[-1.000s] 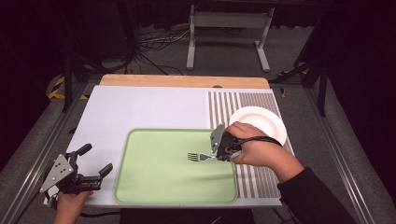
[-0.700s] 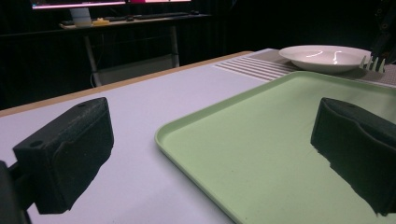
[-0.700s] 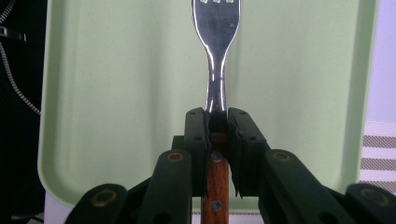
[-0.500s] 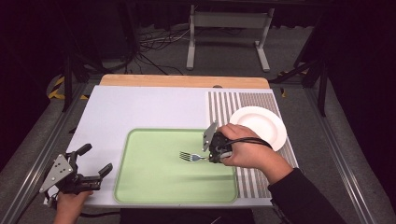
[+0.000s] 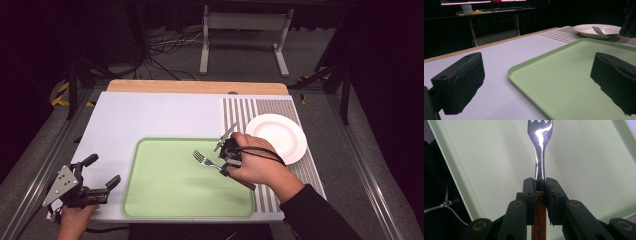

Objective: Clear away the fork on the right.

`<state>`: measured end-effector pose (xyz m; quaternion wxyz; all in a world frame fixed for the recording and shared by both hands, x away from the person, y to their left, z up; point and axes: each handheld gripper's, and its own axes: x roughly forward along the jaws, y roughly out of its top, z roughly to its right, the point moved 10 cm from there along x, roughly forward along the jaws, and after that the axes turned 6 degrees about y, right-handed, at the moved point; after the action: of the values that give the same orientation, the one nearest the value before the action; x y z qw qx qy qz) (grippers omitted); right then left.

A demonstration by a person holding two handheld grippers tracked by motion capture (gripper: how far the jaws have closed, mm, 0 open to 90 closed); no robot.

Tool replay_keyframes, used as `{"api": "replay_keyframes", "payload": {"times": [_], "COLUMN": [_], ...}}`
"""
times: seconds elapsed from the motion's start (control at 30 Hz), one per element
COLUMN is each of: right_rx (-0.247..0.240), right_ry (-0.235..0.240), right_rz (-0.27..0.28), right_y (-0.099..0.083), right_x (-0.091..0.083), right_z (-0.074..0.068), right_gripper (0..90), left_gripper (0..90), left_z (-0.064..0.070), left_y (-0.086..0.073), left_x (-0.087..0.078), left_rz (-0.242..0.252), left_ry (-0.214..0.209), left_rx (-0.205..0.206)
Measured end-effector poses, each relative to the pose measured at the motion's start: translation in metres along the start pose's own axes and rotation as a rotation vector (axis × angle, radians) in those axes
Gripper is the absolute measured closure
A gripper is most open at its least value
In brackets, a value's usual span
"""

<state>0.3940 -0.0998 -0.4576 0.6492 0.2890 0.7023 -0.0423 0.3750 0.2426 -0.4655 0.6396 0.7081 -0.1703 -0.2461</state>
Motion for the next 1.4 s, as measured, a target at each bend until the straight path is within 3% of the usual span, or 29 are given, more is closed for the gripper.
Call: {"api": "replay_keyframes", "payload": {"times": [0.13, 0.33, 0.47, 0.53, 0.93, 1.27, 1.4], "right_rx": [0.084, 0.152, 0.234, 0.25, 0.345, 0.352, 0.376], "right_ry": [-0.02, -0.016, 0.014, -0.015, -0.062, -0.067, -0.066], "right_rz": [-0.001, 0.026, 0.041, 0.04, 0.054, 0.043, 0.028], "right_y": [-0.001, 0.002, 0.004, 0.004, 0.006, 0.007, 0.005], "right_x": [0.003, 0.007, 0.008, 0.009, 0.012, 0.018, 0.025], "right_z": [0.001, 0.0, -0.004, -0.001, 0.008, 0.008, 0.01], "right_gripper": [78.8, 78.8, 78.7, 78.8, 78.7, 78.7, 78.7], "left_gripper": [0.0, 0.0, 0.0, 0.0, 0.0, 0.0, 0.0], "left_z": [0.0, 0.0, 0.0, 0.0, 0.0, 0.0, 0.001], "left_y": [0.0, 0.0, 0.0, 0.0, 0.0, 0.001, 0.001], "left_x": [0.0, 0.0, 0.0, 0.0, 0.0, 0.0, 0.0], "left_rz": [0.0, 0.0, 0.0, 0.001, 0.001, 0.003, 0.003], "left_ry": [-0.003, 0.0, -0.002, -0.002, 0.0, -0.001, -0.001], "left_rx": [0.001, 0.001, 0.001, 0.0, -0.004, -0.003, -0.004]}}
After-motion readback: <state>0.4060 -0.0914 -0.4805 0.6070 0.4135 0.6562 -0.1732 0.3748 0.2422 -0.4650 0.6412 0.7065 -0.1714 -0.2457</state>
